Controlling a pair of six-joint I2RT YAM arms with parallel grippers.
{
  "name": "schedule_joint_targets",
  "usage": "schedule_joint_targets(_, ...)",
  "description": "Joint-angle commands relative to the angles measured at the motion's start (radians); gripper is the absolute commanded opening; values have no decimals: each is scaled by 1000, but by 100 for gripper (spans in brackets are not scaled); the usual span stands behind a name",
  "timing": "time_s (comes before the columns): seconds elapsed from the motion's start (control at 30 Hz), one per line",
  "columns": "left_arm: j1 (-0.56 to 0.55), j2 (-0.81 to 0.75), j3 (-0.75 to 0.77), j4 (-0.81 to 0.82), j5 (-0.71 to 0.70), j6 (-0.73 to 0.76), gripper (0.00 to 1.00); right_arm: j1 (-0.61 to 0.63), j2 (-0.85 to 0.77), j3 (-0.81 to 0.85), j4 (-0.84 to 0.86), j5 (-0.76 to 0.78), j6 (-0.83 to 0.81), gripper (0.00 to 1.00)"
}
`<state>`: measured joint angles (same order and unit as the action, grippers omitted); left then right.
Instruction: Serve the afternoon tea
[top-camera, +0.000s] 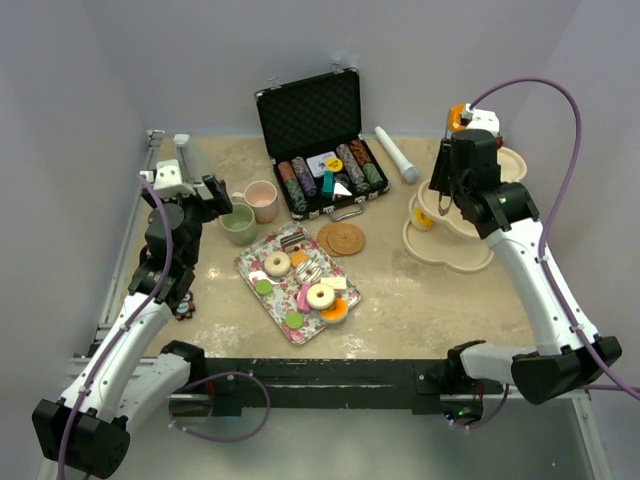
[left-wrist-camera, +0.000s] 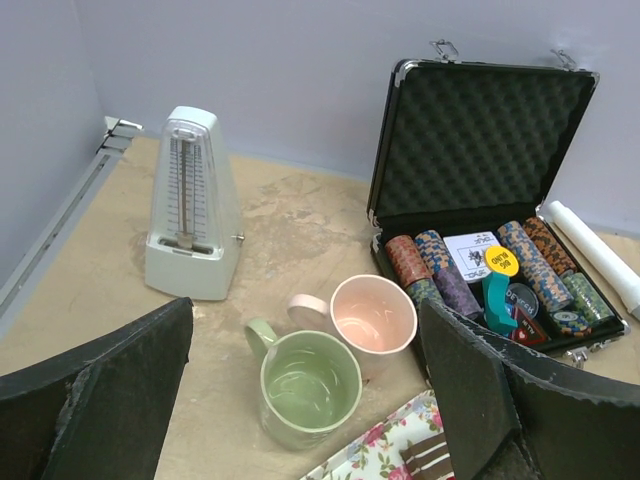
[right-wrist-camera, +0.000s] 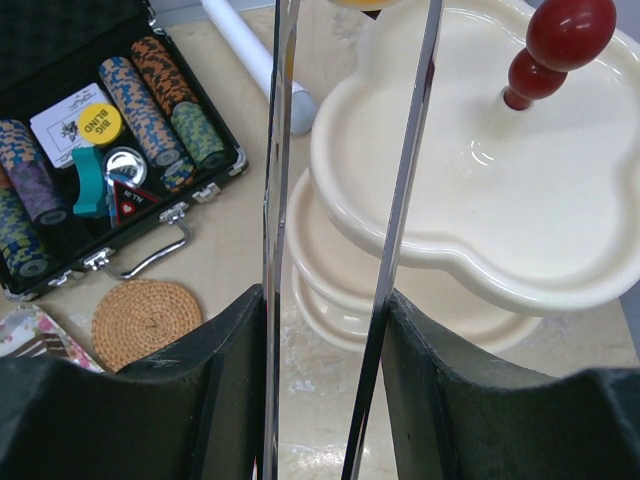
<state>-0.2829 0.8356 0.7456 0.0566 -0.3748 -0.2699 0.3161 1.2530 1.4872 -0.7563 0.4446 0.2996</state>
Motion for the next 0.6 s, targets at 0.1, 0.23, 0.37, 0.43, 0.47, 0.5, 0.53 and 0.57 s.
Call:
schedule_joint_targets(0.1,-2,-9,1,14,-29,-3,100,3,-38,-25,5,51,18,39)
schedule_joint_targets(0.23,-2,-12,1,25,0,17,100,3,-46,-30,-9,59,29,42)
schedule_joint_targets(0.37,-2,-21,-9,48,62,32,100,3,-49,-28,-18,72,30,45)
schedule_joint_targets(0.43,-2,-23,-11,61,109,46,100,3,-46,-33,-23,86,33,46)
schedule_joint_targets(0.47,-4,-24,-14,68,131,50,100,3,-46,-34,-26,94,33,47)
schedule_joint_targets(0.5,-4,-24,-18,78,151,52,100,3,-46,-39,-28,101,33,47)
schedule_joint_targets(0.53,-2,-26,-22,83,158,54,100,3,-46,-41,-29,105,35,47)
schedule_joint_targets(0.57,-2,-24,-20,83,162,52,100,3,-47,-44,-31,106,36,48)
